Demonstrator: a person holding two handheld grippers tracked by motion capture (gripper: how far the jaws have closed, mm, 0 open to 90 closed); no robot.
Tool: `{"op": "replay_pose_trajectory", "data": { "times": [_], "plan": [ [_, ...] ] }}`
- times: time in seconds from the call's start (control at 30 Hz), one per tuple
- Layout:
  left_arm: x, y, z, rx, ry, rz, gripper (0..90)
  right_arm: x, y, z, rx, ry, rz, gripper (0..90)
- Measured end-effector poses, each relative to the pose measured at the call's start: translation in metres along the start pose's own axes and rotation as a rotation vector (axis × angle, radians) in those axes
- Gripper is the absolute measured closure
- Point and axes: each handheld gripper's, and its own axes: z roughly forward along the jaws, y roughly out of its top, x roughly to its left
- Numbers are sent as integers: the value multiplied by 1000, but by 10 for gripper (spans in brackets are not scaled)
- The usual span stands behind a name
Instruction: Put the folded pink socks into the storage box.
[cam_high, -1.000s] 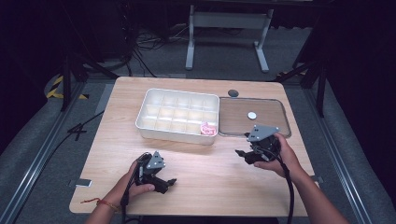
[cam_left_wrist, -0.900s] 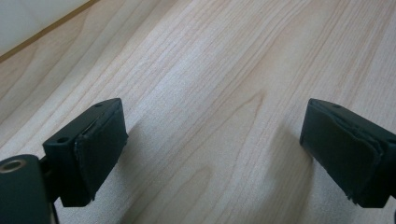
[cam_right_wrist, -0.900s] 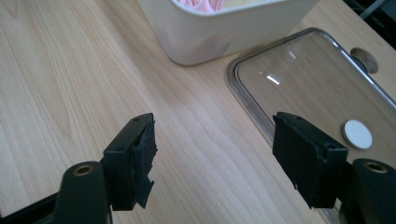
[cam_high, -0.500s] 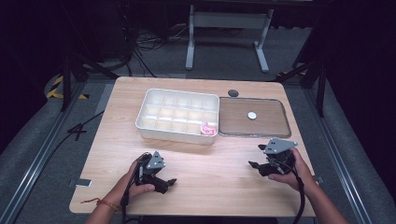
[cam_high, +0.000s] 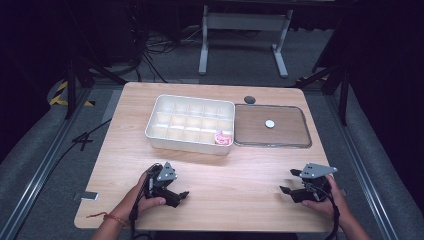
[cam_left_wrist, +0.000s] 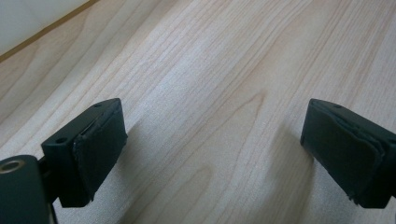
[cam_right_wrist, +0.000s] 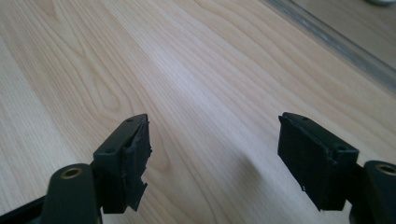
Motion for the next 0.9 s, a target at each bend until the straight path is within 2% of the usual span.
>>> {"op": "replay_pose_trajectory", "data": {
  "times": [0.2, 0.23, 0.27, 0.63, 0.9],
  "plan": [
    [0, 0, 0, 0, 0, 0, 70, -12, -26, -3, -22, -23, 116, 249],
    [0, 0, 0, 0, 0, 0, 71, -12, -26, -3, -22, -23, 116, 249],
    [0, 0, 0, 1, 2, 0, 71, -14, -30, -4, -43, -43, 141, 247],
    [0, 0, 0, 4, -1, -3, 62, -14, -30, -3, -41, -45, 138, 229],
    [-1, 0, 1, 5, 12, -12, 51, -14, -30, -3, -41, -45, 138, 228]
  ]
}}
